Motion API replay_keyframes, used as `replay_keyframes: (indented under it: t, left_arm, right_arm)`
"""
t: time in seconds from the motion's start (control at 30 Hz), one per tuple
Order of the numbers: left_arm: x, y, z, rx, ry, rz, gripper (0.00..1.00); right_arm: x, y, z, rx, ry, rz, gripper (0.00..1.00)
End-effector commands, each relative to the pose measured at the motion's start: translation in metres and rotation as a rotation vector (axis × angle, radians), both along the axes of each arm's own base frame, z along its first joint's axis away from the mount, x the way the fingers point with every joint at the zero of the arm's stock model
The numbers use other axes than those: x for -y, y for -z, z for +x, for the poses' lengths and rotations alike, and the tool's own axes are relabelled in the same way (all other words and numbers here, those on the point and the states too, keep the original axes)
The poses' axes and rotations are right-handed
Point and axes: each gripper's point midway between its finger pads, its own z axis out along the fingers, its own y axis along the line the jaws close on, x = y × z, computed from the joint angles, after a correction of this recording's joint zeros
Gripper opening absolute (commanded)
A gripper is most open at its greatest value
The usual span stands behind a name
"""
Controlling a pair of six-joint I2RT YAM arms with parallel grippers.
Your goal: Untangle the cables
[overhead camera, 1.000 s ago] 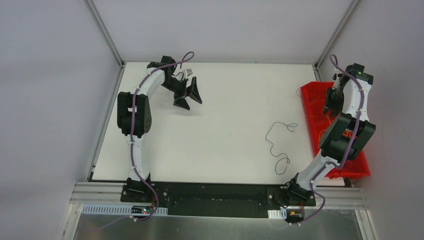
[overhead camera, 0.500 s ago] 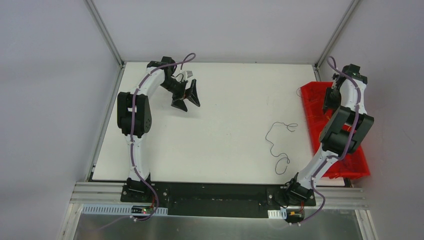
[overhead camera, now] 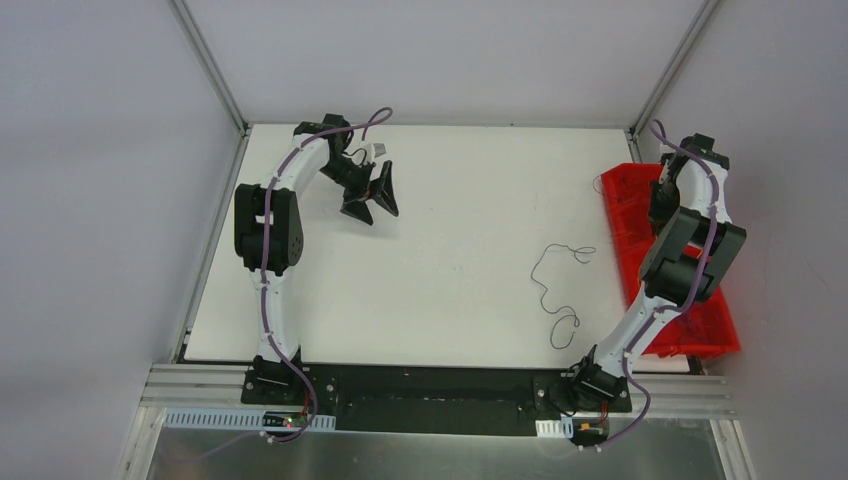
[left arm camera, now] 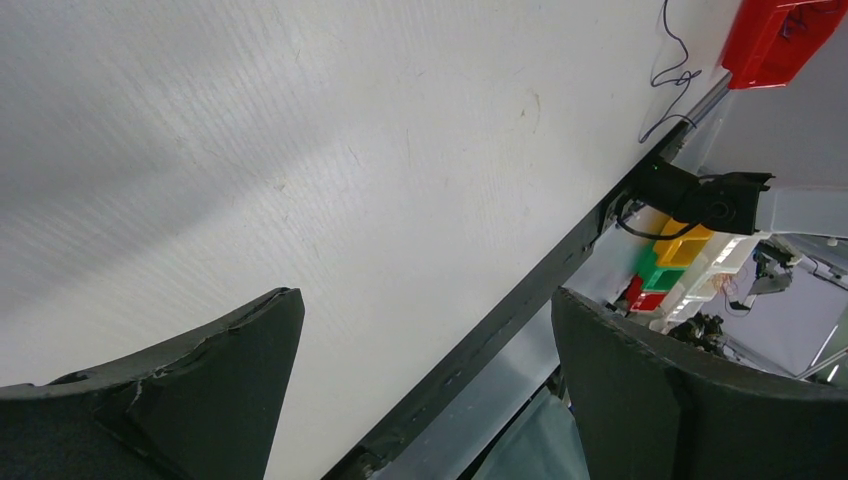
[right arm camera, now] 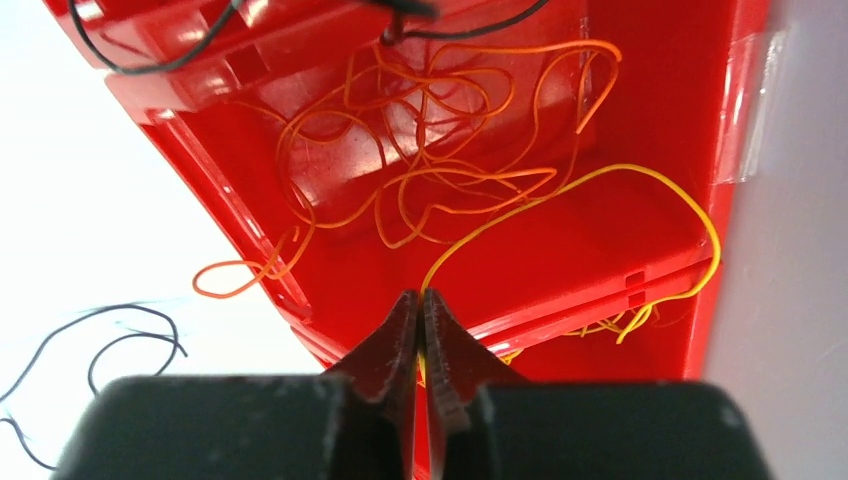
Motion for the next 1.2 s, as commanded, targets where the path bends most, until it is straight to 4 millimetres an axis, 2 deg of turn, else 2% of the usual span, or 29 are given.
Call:
replay_keyframes:
  t: [0.0,0.3,0.47,0.6,0.77,1.03,1.17]
  left_arm:
    - [-0.003,-0.006,0.000,0.006,0.010,0.012,0.99]
    - [-0.002,-0.006,0.000,-0.004,0.000,0.011,0.99]
    - [-0.001,-0.002,-0.001,-0.028,-0.009,0.011,0.99]
    - [-0.001,-0.004,0.001,-0.013,-0.007,0.013,0.99]
    - [-0.002,-0.005,0.002,-0.004,-0.003,0.013,0.99]
    - [-0.003,-0.004,0.002,-0.005,-0.003,0.018,0.99]
    - [-0.003,-0.005,0.001,0.000,-0.001,0.021,0.99]
  right_arm:
    - [0.002,-0.025,-0.019,0.011,-0.004,-0.025,0.00]
    - [-0.006,-0.065,-0.053,0.085,0.004,-0.074,0.00]
    - [-0.007,-0.073,-0.071,0.092,0.003,-0.111,0.00]
    - [-0.007,-0.065,-0.090,0.046,-0.002,-0.111,0.00]
    - [-0.013,-0.040,-0.110,-0.056,-0.019,-0.046,0.00]
    - [-0.024,-0.019,-0.108,-0.181,-0.033,0.098,0.00]
    - [-0.025,-0.014,-0.115,-0.265,-0.042,0.136,0.00]
